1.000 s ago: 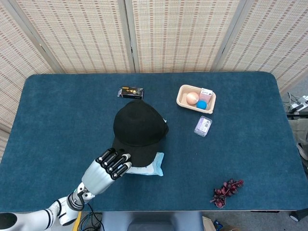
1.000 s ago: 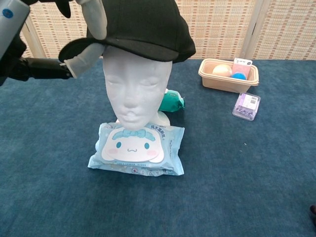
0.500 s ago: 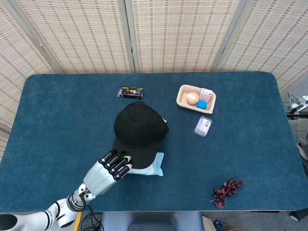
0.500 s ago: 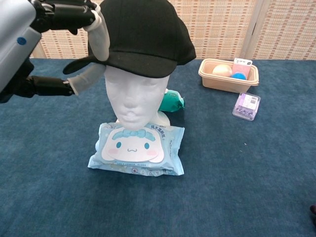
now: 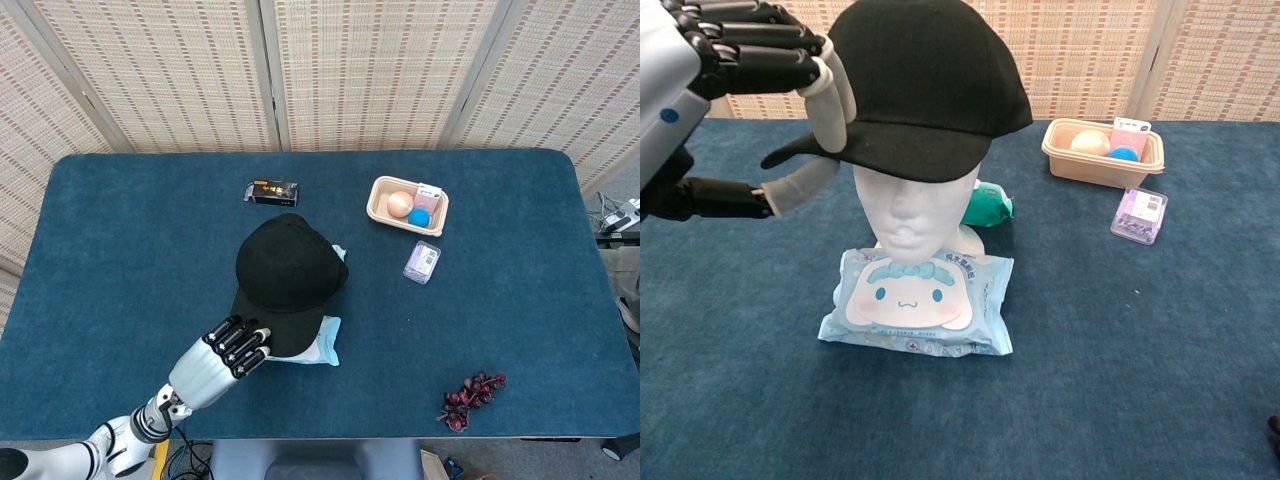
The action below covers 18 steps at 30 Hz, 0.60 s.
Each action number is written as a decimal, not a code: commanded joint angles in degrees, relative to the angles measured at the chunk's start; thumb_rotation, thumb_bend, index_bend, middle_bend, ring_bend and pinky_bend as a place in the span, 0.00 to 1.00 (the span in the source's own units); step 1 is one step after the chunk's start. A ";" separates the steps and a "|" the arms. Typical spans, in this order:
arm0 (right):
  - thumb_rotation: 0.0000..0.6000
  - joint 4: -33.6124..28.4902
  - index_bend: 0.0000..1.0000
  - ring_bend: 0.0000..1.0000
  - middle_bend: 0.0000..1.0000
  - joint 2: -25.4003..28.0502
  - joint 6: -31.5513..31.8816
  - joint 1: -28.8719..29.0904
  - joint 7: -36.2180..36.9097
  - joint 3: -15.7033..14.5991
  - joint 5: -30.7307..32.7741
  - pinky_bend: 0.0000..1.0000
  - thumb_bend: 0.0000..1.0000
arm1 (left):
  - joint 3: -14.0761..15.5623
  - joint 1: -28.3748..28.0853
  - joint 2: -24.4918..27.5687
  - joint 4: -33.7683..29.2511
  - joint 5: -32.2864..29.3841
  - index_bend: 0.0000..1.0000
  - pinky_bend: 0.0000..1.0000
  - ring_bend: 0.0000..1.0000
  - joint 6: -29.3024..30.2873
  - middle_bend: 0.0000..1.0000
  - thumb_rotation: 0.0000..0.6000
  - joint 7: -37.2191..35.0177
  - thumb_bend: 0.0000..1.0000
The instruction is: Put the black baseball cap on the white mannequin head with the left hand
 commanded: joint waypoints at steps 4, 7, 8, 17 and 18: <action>1.00 0.01 0.33 0.31 0.36 0.01 -0.04 0.00 0.03 0.03 0.05 0.38 0.10 | 0.15 0.31 0.29 0.04 -0.36 0.42 0.44 0.38 -0.18 0.46 1.00 -0.41 0.27; 1.00 0.04 0.33 0.31 0.36 -0.01 -0.05 0.00 0.06 0.04 0.06 0.38 0.10 | 0.23 0.59 0.44 -0.10 -0.76 0.31 0.44 0.38 -0.48 0.45 1.00 -0.38 0.17; 1.00 0.04 0.33 0.31 0.36 0.01 -0.06 0.01 0.08 0.04 0.06 0.38 0.10 | 0.26 0.67 0.50 -0.21 -0.87 0.27 0.44 0.37 -0.55 0.45 1.00 -0.46 0.15; 1.00 0.10 0.33 0.31 0.36 0.06 -0.17 0.01 0.25 0.10 0.18 0.38 0.10 | 0.65 1.16 0.97 -0.73 -1.08 0.19 0.44 0.37 -0.60 0.45 1.00 -1.33 0.02; 1.00 0.11 0.33 0.31 0.36 0.06 -0.18 0.02 0.25 0.11 0.20 0.38 0.10 | 0.74 1.23 1.04 -0.87 -1.02 0.19 0.44 0.37 -0.53 0.45 1.00 -1.47 0.01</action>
